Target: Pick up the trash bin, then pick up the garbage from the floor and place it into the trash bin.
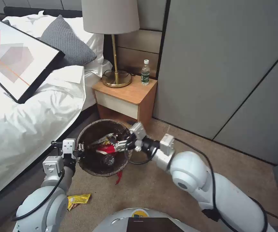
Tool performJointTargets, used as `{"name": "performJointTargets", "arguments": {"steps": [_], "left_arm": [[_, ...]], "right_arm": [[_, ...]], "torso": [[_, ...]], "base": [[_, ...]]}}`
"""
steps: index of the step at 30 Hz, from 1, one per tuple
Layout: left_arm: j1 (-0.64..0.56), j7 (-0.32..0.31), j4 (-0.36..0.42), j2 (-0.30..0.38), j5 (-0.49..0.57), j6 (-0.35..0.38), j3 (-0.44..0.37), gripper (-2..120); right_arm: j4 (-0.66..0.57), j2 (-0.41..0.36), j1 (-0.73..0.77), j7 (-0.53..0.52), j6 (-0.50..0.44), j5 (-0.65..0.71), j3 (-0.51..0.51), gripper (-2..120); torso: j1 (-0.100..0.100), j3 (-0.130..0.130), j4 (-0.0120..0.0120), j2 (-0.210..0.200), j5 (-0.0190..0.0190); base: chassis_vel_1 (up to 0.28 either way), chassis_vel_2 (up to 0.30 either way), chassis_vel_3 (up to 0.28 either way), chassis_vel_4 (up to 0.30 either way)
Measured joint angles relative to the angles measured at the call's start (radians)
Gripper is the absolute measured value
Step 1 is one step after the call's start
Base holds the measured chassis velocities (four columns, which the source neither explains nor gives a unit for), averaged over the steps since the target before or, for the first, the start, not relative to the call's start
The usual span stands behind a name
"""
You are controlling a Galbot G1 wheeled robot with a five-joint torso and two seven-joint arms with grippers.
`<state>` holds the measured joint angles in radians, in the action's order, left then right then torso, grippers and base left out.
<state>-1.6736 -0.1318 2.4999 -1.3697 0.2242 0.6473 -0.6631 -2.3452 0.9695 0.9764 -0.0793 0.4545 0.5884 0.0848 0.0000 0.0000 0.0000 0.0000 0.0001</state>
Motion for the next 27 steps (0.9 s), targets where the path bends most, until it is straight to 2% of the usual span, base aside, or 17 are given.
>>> {"name": "performJointTargets", "arguments": {"steps": [3,7,8,12,13,16,19,20,21,25,27], "left_arm": [[0.001,-0.003,0.0,-0.001,0.001,-0.003,-0.001,3],[-0.005,-0.01,0.0,0.004,0.002,-0.01,-0.003,3],[-0.005,-0.01,0.0,0.004,0.002,-0.01,-0.003,3],[-0.008,-0.018,0.0,0.006,0.008,-0.011,-0.016,3],[-0.008,-0.018,0.0,0.006,0.008,-0.011,-0.016,3],[-0.008,-0.019,0.0,0.003,0.009,-0.011,-0.017,3],[-0.008,-0.02,0.0,0.003,0.008,-0.011,-0.019,3],[-0.008,-0.019,0.0,0.003,0.006,-0.01,-0.026,3],[-0.008,-0.019,0.0,0.003,0.006,-0.01,-0.026,3],[-0.009,-0.008,0.0,0.007,0.001,-0.007,-0.053,3],[-0.01,-0.005,0.0,0.008,0.001,-0.006,-0.056,3]], "right_arm": [[-0.011,0.01,0.062,-0.036,-0.044,-0.031,-0.046,100],[-0.017,0.085,0.241,-0.064,-0.114,-0.129,-0.162,100],[-0.017,0.085,0.241,-0.064,-0.114,-0.129,-0.162,100],[-0.018,0.178,0.4,-0.05,-0.186,-0.264,-0.284,100],[-0.018,0.178,0.4,-0.05,-0.186,-0.264,-0.284,100],[-0.018,0.246,0.48,-0.048,-0.246,-0.363,-0.348,100],[-0.018,0.267,0.513,-0.048,-0.27,-0.4,-0.373,100],[-0.017,0.287,0.558,-0.046,-0.303,-0.434,-0.409,100],[-0.017,0.287,0.558,-0.046,-0.303,-0.434,-0.409,100],[-0.011,0.299,0.671,-0.046,-0.387,-0.456,-0.525,100],[-0.011,0.3,0.687,-0.047,-0.398,-0.456,-0.542,100]], "torso": [[0.0,0.0,0.0,0.0,0.0],[0.0,0.0,0.0,0.0,0.0],[0.0,0.0,0.0,0.0,0.0],[0.0,0.0,-0.0002,0.0,-0.0002],[0.0,0.0,-0.0002,0.0,-0.0002],[0.0,0.0,0.0,0.0,-0.0001],[0.0,0.0,0.0,0.0,-0.0001],[0.0,0.0,-0.0001,0.0,-0.0001],[0.0,0.0,-0.0001,0.0,-0.0001],[0.0,0.0,-0.0002,0.0,-0.0001],[0.0,0.0,0.0,0.0,0.0]], "base": [[0.0,0.0,0.0,0.0],[0.0,0.0,0.0,0.0],[0.0,0.0,0.0,0.0],[0.0,0.0,0.0,0.0],[0.0,0.0,0.0,0.0],[0.0,0.0,0.0,0.0],[0.0,0.0,0.0,0.0],[0.0,0.0,0.0,0.0],[0.0,0.0,0.0,0.0],[0.0,0.0,0.0,0.0],[0.0,0.0,0.0,0.0]]}}
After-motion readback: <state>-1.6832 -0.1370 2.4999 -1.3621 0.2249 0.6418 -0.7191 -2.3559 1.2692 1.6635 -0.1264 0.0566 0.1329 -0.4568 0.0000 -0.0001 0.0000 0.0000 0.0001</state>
